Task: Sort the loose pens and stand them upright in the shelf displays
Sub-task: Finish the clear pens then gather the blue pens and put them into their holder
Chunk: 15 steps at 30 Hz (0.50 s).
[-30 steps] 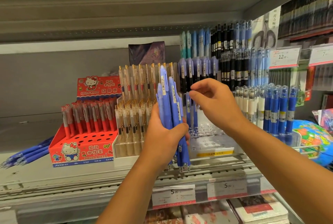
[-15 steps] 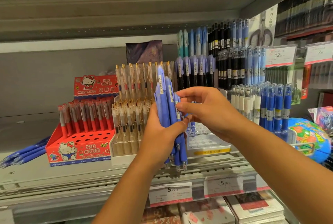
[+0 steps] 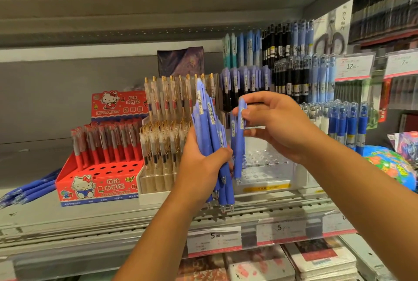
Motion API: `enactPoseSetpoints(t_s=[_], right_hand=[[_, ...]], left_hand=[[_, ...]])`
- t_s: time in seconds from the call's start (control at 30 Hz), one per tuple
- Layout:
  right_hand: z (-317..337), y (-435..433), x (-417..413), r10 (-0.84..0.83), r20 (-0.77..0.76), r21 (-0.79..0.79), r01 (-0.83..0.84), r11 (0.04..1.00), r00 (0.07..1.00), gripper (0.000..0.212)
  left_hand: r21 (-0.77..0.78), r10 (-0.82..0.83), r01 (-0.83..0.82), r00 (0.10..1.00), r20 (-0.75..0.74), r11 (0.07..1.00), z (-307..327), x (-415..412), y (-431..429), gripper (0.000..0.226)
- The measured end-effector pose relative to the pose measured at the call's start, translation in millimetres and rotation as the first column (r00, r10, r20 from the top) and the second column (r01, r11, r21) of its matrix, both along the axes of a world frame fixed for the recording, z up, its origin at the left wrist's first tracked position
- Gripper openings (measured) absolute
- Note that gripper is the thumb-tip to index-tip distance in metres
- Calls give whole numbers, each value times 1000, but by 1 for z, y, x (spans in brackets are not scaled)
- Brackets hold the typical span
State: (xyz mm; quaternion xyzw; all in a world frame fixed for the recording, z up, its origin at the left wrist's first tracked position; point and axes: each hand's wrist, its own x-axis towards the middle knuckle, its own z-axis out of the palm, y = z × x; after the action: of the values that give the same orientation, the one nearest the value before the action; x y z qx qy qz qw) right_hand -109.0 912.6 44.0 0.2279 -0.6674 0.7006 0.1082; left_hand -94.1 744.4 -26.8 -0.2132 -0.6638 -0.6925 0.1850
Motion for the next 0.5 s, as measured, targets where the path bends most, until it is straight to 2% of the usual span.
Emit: enactPoseSetpoints(t_s=[0.13,0.3,0.37,0.5], right_hand=[[10,7,-10,-224,-151,87,238,967,963,19],[12,11,-27,-392,-368,212,486,848,844,21],[8,11,-33,-412,-405,249,532,809,816,21],[-1,10,-45,-426,-382,241,533,811,820,21]], left_hand=[[4,-13,13,1000,-1,1000,0,0,0,52],[-6,-4,4,1000,17,1000,1,2,0,52],[-8,-1,1,1000,24,1000,1,3,0,53],[-21,12,-12,1000,28,1000,2,4,1,57]])
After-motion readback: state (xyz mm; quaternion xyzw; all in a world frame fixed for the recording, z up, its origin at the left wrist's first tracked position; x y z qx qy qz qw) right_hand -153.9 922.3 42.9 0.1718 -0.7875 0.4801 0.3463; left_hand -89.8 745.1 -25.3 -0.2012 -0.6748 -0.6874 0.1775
